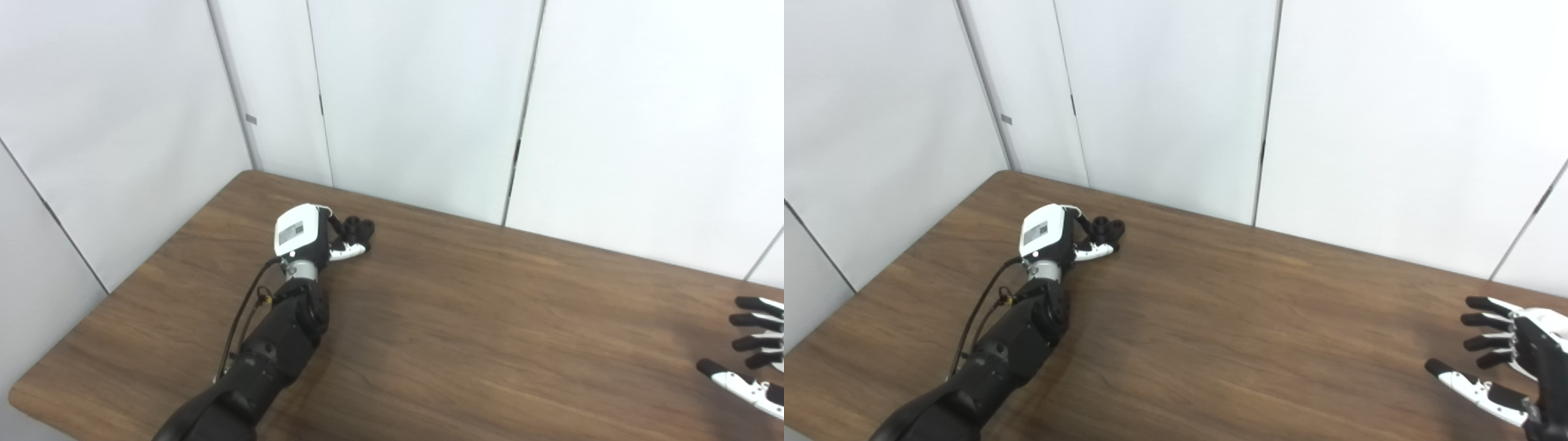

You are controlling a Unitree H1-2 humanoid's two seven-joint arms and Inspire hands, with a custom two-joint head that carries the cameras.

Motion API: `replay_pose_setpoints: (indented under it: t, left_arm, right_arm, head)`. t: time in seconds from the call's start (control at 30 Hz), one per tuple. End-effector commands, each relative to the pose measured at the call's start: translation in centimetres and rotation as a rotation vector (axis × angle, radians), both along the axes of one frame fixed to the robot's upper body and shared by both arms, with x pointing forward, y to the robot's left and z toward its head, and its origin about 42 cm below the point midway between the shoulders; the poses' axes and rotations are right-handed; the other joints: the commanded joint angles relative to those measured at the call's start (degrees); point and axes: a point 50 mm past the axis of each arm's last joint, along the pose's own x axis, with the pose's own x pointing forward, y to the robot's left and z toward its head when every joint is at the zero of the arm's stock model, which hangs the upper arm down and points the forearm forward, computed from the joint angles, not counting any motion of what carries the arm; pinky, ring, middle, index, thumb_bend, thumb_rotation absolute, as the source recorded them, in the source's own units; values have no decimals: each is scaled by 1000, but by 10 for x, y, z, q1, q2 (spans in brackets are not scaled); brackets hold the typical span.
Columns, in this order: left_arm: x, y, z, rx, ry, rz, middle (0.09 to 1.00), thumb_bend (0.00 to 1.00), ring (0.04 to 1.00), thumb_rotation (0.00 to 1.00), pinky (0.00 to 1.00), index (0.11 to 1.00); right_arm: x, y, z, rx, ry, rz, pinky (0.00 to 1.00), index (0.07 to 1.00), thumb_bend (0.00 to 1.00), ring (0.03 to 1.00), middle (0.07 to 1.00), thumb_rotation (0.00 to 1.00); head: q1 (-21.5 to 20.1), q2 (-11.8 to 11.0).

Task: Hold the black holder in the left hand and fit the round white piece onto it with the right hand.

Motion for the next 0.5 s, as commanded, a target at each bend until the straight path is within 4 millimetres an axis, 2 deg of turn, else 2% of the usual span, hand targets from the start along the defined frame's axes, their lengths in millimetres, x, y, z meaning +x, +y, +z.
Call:
replay_pose_setpoints:
  t: [0.0,0.17,0.47]
  left_arm:
    - [1,-2,2,-24,-1,-43,812,523,887,60,794,479]
    - [-2,-10,1,-24,-17,-129,812,522,871,58,835,480]
    - [-8,-37,8,4,-17,-262,823,523,886,61,895,479]
  right_arm:
    - [5,-4,21,-29,-76,7,417,710,561,541,659,0]
    - [5,-5,22,-30,-79,7,400,704,559,525,649,0]
    - [6,-3,25,-34,-77,6,404,702,556,528,652,0]
  head:
    - [-2,1]
    - [-4,0]
    - [-5,1]
